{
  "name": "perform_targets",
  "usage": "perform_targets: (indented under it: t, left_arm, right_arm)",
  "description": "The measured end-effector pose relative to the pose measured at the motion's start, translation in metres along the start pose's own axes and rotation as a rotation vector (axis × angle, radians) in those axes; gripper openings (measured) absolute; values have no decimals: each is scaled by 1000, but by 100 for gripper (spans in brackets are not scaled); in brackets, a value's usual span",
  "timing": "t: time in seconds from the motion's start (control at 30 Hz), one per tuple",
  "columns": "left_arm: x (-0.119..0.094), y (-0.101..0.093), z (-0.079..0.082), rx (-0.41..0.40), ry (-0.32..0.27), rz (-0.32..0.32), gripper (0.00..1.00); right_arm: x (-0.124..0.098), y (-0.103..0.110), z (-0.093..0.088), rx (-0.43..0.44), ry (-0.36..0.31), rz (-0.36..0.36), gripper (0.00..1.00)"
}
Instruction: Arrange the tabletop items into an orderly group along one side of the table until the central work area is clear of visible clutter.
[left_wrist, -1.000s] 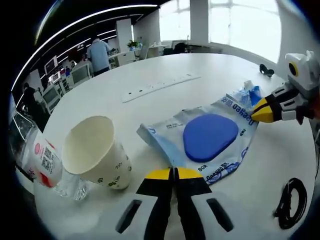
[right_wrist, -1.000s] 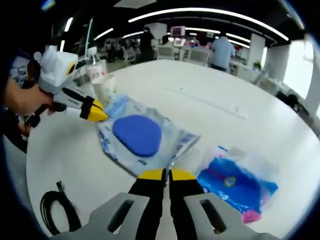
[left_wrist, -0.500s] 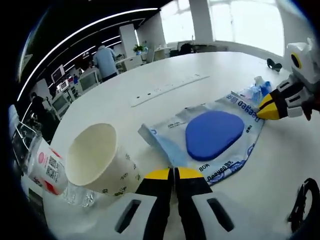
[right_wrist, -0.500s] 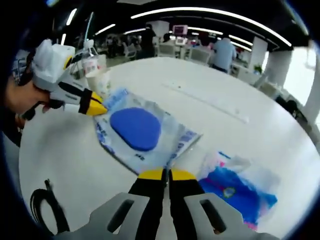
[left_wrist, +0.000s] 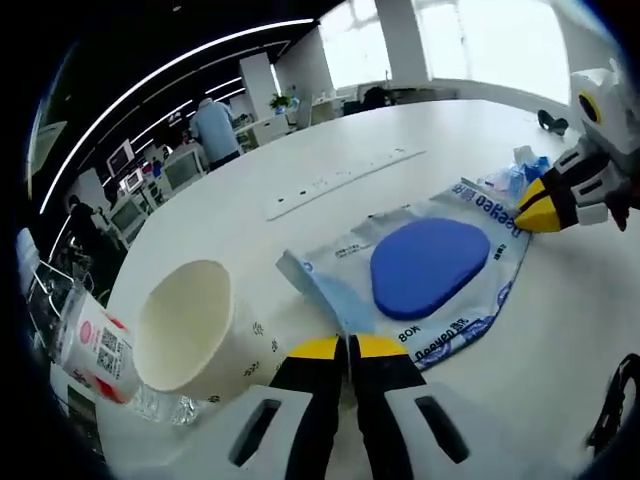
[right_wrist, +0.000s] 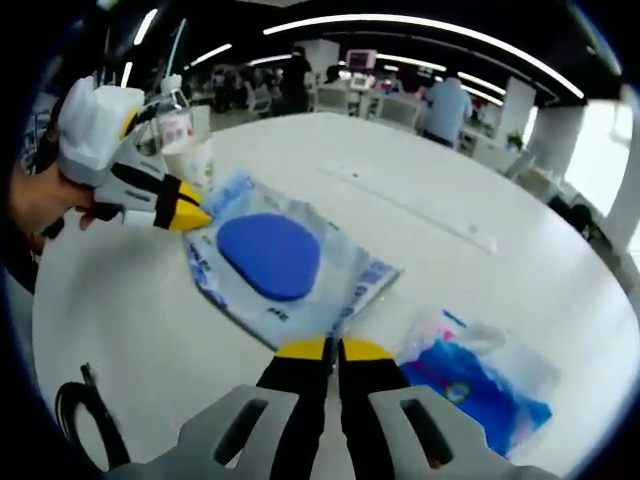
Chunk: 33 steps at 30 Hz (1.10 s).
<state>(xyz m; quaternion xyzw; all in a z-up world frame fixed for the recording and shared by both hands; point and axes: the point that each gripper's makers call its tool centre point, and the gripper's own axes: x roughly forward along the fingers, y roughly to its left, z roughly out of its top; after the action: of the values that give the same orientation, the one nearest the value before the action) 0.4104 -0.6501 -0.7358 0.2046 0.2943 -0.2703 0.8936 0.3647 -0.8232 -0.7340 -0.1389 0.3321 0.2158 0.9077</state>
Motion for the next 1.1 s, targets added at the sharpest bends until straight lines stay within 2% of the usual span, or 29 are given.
perform_targets:
  t: [0.2,0.3,0.6,0.8,0.97,1.03,1.1]
  left_arm:
    - [-5,-2,-1,3,6,5,5]
    - [-9,-2,0,24,-4,16,8]
    - [-13,-4,0,34,1,15,10]
    - [-20,-8,1,50,-8,28,15]
    - [-27,-11,-1,64,-13,38,18]
    - [-30,-12,-2,59,-15,33,18]
    - [-32,-12,-3,62,-14,34,18]
  right_arm:
    - [-7,0,5,-10,-28,-14,5]
    - [-13,1,7,-15,-40,-22,5]
    - [-28,-5,8,-25,-58,-60,5]
    - [-36,-3,7,18,-68,-51,2]
    - [-44,-13,2,43,-79,-110,3]
    - [-50,-21,3,39,-88,-155,3]
    - [-51,-26,-1,66,-75,-173,4]
